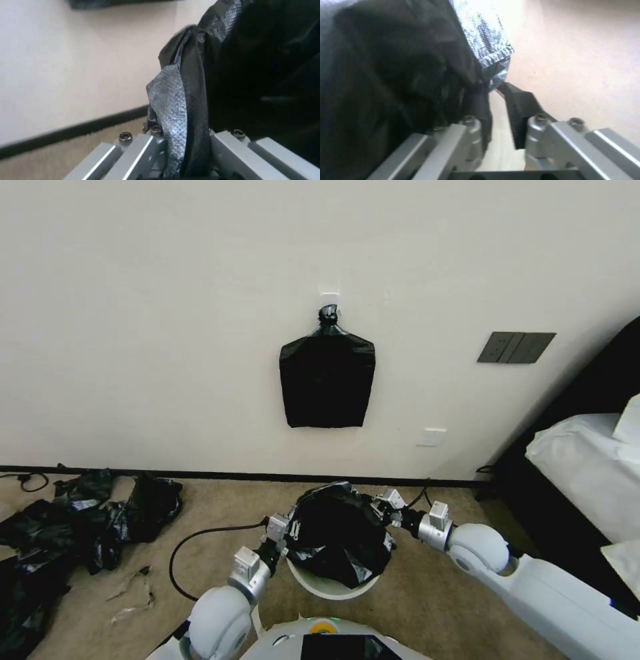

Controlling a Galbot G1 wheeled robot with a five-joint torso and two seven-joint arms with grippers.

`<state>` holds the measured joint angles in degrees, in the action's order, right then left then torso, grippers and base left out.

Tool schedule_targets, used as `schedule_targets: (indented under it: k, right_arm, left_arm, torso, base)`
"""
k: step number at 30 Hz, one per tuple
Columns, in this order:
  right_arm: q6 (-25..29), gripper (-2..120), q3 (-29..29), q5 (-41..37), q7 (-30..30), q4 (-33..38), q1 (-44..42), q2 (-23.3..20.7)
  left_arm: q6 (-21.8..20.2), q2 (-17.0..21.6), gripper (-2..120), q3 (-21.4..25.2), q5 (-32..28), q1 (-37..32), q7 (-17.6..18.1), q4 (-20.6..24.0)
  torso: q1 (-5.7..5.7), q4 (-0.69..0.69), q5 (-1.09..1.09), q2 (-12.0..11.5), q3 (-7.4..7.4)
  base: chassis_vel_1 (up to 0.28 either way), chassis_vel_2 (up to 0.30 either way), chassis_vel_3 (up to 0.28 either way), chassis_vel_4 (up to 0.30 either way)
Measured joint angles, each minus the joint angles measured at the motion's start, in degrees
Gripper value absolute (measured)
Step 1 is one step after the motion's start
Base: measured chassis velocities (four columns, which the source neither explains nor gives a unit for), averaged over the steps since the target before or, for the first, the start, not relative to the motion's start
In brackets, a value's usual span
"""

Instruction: Place a trash bag onto the trash bin.

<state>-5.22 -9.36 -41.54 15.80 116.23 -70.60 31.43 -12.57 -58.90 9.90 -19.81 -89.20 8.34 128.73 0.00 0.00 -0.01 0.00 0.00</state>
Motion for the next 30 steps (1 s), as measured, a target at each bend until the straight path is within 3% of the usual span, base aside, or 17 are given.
schedule_targets:
  k: [3, 13, 15, 17, 21, 28, 30]
  right_arm:
    - [-1.4, 32, -1.0, -4.4, -0.7, -0.1, -0.6, 0.7]
    - [-3.2, 63, -3.0, -11.1, 0.0, -2.6, -0.3, 2.2]
    - [-3.0, 76, -3.5, -12.3, 2.6, -4.2, 0.5, 2.1]
    - [-2.4, 78, -3.6, -11.8, 3.5, -5.0, 0.9, 2.1]
    - [0.6, 97, -4.3, -6.6, 6.4, -9.0, 2.6, 1.9]
    - [8.4, 100, -4.6, 9.6, 12.3, -11.0, 1.2, 1.7]
    - [9.2, 100, -4.6, 10.2, 12.7, -11.3, 1.1, 1.9]
  left_arm:
    - [-1.5, 0.1, 1, 0.7, -4.7, 1.0, 1.3, -0.5]
    - [-2.5, 0.4, 1, 0.7, -6.7, 2.0, 1.5, -1.9]
    - [-2.5, 0.6, 1, 0.7, -6.9, 2.2, 1.5, -2.5]
    - [-2.6, 0.7, 1, 0.7, -6.9, 2.3, 1.5, -2.6]
    - [-2.7, 1.0, 1, 0.8, -7.1, 2.7, 1.5, -3.0]
    - [-2.7, 0.8, 1, 0.6, -7.1, 3.1, 1.4, -3.4]
    - [-2.7, 0.8, 1, 0.5, -7.1, 3.1, 1.4, -3.4]
  torso:
    - [0.0, 0.0, 0.0, 0.0, 0.0]
    - [0.0, 0.0, 0.0, 0.0, 0.0]
    - [0.0, 0.0, 0.01, 0.0, 0.0]
    - [0.0, 0.0, 0.0, 0.0, 0.0]
    - [0.0, 0.01, 0.0, 0.0, 0.0]
    - [0.0, -0.01, 0.01, 0.0, 0.0]
    - [0.0, -0.01, 0.01, 0.0, 0.0]
  base:
    - [0.0, 0.0, 0.0, 0.0]
    - [0.0, 0.0, 0.0, 0.0]
    - [0.0, 0.0, 0.0, 0.0]
    - [0.0, 0.0, 0.0, 0.0]
    - [0.0, 0.0, 0.0, 0.0]
    - [0.0, 0.0, 0.0, 0.0]
    - [0.0, 0.0, 0.0, 0.0]
